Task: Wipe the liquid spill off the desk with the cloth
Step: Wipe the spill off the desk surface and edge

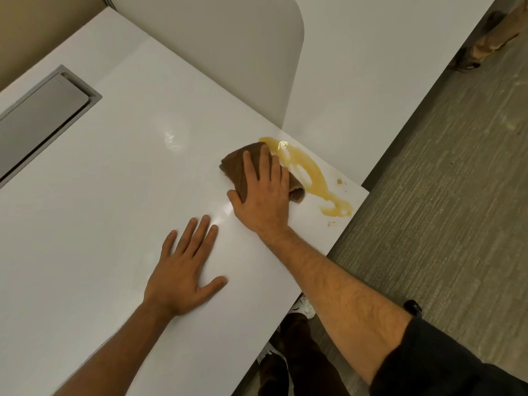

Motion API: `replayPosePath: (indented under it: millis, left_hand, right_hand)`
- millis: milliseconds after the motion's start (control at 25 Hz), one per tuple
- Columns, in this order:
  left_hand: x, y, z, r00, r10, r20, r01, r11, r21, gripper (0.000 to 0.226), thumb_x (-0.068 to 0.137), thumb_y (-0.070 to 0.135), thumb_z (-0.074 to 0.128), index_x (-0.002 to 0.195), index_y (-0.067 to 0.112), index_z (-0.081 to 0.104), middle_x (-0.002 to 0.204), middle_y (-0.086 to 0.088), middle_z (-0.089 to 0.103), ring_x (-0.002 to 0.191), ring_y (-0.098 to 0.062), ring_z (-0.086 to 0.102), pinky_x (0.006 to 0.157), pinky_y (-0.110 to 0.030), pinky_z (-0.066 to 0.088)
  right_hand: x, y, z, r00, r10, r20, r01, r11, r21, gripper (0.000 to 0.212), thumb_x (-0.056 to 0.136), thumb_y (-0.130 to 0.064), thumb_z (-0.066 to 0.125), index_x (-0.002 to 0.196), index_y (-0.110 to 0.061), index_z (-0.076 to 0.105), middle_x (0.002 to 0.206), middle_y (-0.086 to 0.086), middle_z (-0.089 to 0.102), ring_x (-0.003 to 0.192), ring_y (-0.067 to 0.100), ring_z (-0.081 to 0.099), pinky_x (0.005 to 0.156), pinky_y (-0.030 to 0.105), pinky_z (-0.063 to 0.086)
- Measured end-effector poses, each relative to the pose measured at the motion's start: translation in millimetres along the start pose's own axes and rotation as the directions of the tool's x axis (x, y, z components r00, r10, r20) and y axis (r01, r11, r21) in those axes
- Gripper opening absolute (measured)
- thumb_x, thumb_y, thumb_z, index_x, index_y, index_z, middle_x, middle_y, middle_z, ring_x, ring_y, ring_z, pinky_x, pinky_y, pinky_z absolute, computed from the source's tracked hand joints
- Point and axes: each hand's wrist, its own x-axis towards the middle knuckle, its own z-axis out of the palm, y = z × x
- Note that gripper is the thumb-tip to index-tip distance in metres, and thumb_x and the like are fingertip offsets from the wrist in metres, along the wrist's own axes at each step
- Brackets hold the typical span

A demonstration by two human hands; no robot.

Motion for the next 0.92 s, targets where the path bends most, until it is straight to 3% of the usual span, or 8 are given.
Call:
replayPosePath:
  millis: [160, 280, 400, 520, 640, 760, 840, 920]
  left_hand:
    - [2, 1, 0, 1.0, 0.003, 0.006, -0.003, 1.0, -0.009, 0.098, 0.095, 0.08, 0.031, 0.17, 0.021, 0.005, 0.178, -0.001, -0.001, 0.165, -0.024, 0.0, 0.131, -0.047, -0.002]
    - [-1, 2, 0, 1.0, -0.009, 0.01, 0.009, 1.0, -0.015, 0.099, 0.095, 0.081, 0.029, 0.17, 0.022, 0.004, 0.178, -0.001, 0.0, 0.165, -0.023, 0.0, 0.13, -0.049, 0.0]
    - [1, 2, -2, 1.0, -0.003, 0.005, 0.003, 1.0, -0.009, 0.098, 0.095, 0.081, 0.03, 0.17, 0.022, 0.005, 0.178, -0.001, 0.002, 0.165, -0.023, 0.002, 0.13, -0.05, 0.002]
    - [5, 2, -3, 1.0, 0.004, 0.008, -0.004, 1.0, -0.004, 0.098, 0.096, 0.08, 0.03, 0.17, 0.021, 0.007, 0.179, -0.001, 0.0, 0.165, -0.024, 0.001, 0.13, -0.049, 0.001]
    - [2, 4, -3, 1.0, -0.005, 0.014, 0.005, 1.0, -0.006, 0.097, 0.096, 0.08, 0.03, 0.17, 0.021, 0.006, 0.179, -0.001, -0.001, 0.165, -0.024, 0.0, 0.13, -0.049, 0.001]
    - [3, 5, -5, 1.0, 0.001, 0.021, -0.001, 1.0, -0.013, 0.098, 0.096, 0.081, 0.029, 0.17, 0.022, 0.004, 0.178, -0.001, -0.002, 0.165, -0.023, -0.001, 0.129, -0.049, 0.002]
    - [4, 5, -6, 1.0, 0.001, 0.023, -0.001, 1.0, -0.016, 0.098, 0.096, 0.081, 0.029, 0.17, 0.022, 0.004, 0.178, 0.0, -0.003, 0.165, -0.023, -0.001, 0.129, -0.049, 0.002]
    - [2, 4, -6, 1.0, -0.003, 0.024, 0.004, 1.0, -0.017, 0.098, 0.096, 0.081, 0.03, 0.17, 0.022, 0.004, 0.178, 0.0, -0.003, 0.165, -0.022, -0.002, 0.129, -0.049, 0.001]
  right_hand:
    - [4, -8, 6, 0.974, -0.214, -0.068, 0.222, 0.966, 0.133, 0.068, 0.085, -0.03, 0.06, 0.15, -0.016, 0.046, 0.16, 0.019, 0.037, 0.139, 0.04, 0.044, 0.115, 0.052, 0.034]
    - [-21, -7, 7, 0.91, -0.377, -0.174, 0.416, 0.831, 0.369, 0.052, 0.088, -0.016, 0.059, 0.14, -0.012, 0.06, 0.153, 0.017, 0.05, 0.134, 0.038, 0.053, 0.111, 0.053, 0.041]
    - [-46, -6, -4, 0.963, -0.152, -0.223, 0.265, 0.692, 0.671, 0.054, 0.089, -0.012, 0.056, 0.143, -0.009, 0.056, 0.152, 0.013, 0.051, 0.138, 0.029, 0.051, 0.111, 0.049, 0.045]
    - [-38, 0, -19, 0.957, 0.131, -0.259, 0.118, 0.641, 0.758, 0.057, 0.093, -0.022, 0.05, 0.148, -0.01, 0.048, 0.156, 0.009, 0.047, 0.146, 0.022, 0.042, 0.119, 0.04, 0.038]
    - [-26, 5, -24, 0.977, 0.183, -0.109, -0.066, 0.748, 0.66, 0.061, 0.098, -0.033, 0.048, 0.155, -0.013, 0.037, 0.164, 0.013, 0.032, 0.152, 0.031, 0.03, 0.122, 0.05, 0.03]
    - [-27, 8, -6, 0.998, 0.048, 0.027, -0.051, 0.992, 0.119, 0.076, 0.098, -0.058, 0.041, 0.161, -0.019, 0.022, 0.169, 0.017, 0.014, 0.152, 0.048, 0.014, 0.122, 0.061, 0.018]
    - [-21, 5, 2, 0.994, 0.106, 0.026, -0.107, 0.993, 0.05, 0.084, 0.094, -0.065, 0.042, 0.162, -0.022, 0.017, 0.17, 0.018, 0.01, 0.152, 0.051, 0.01, 0.12, 0.061, 0.015]
    - [-5, -10, 7, 0.95, 0.31, -0.022, -0.306, 0.946, 0.108, 0.081, 0.095, -0.06, 0.044, 0.162, -0.023, 0.017, 0.169, 0.017, 0.013, 0.152, 0.05, 0.013, 0.119, 0.061, 0.018]
